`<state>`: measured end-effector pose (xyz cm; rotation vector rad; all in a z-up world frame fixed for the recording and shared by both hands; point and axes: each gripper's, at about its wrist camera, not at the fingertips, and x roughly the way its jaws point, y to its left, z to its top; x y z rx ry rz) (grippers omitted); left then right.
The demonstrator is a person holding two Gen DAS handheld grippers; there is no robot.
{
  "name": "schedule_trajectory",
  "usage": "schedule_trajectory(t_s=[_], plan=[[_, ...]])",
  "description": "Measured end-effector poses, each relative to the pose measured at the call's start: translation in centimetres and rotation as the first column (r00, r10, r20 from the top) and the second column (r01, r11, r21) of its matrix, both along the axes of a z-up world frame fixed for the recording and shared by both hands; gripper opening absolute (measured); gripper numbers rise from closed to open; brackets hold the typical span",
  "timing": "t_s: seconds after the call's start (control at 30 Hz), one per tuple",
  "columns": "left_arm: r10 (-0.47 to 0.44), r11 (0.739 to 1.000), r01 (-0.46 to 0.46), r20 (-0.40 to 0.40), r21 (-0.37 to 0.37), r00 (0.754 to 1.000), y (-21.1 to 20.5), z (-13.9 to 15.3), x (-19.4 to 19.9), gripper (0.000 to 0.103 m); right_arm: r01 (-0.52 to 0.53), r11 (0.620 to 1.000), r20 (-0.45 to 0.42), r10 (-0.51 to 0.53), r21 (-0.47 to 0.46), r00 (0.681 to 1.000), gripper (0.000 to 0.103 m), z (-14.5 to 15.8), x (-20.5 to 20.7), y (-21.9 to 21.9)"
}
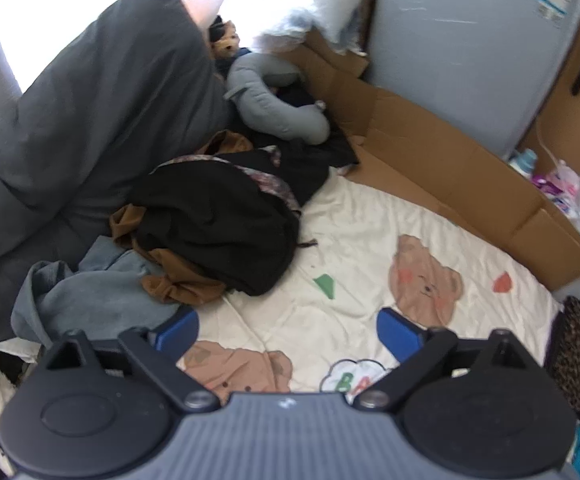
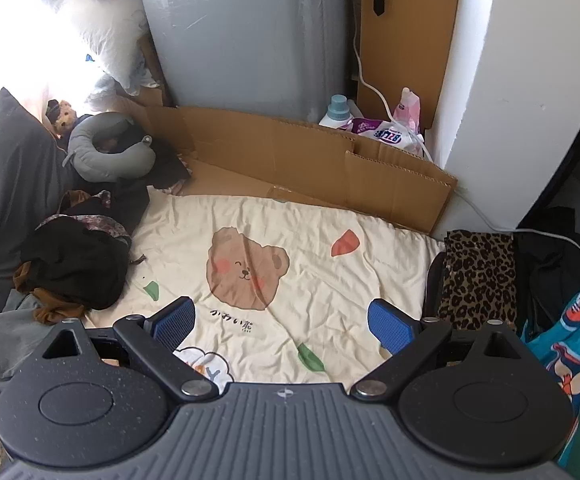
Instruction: Fold clothes
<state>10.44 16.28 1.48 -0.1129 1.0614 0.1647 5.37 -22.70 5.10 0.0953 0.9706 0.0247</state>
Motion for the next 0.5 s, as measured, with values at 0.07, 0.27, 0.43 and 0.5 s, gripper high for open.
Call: schedule_trajectory(t_s=[0.07,0.27,0.43,0.5], plan=[[0.014,1.0,-0.014,-0.006,0.001,1.0,0.7,-0.4,0.6,0.092,-0.006,1.0,0.005,0.006,-0.004,1.0,0.097,-0.1,0.6,0.2],[0.035,0.999,-0.035,-0.027,-0.008,0.999,2.1,-1.6,2.3,0.097,-0.013,1.0,-0.006,0.013,-0.009,1.0,0.097,-0.9,2.7,0.8],[0.056,0.998,-0.056,-0.041,0.007,0.998,3.1,-2.5,3.6,0.095,-0.028,0.999,-0.017,0.028,-0.036,0.999,0.097,-1.7,4.0,1.7],[0.062,0.998,-0.062,-0.045,0.004,0.997,3.5,-2.9,3.9,0.094,-0.033,0.999,-0.024,0.032,-0.041,0.999,0.097,-2.0,4.5,1.8]])
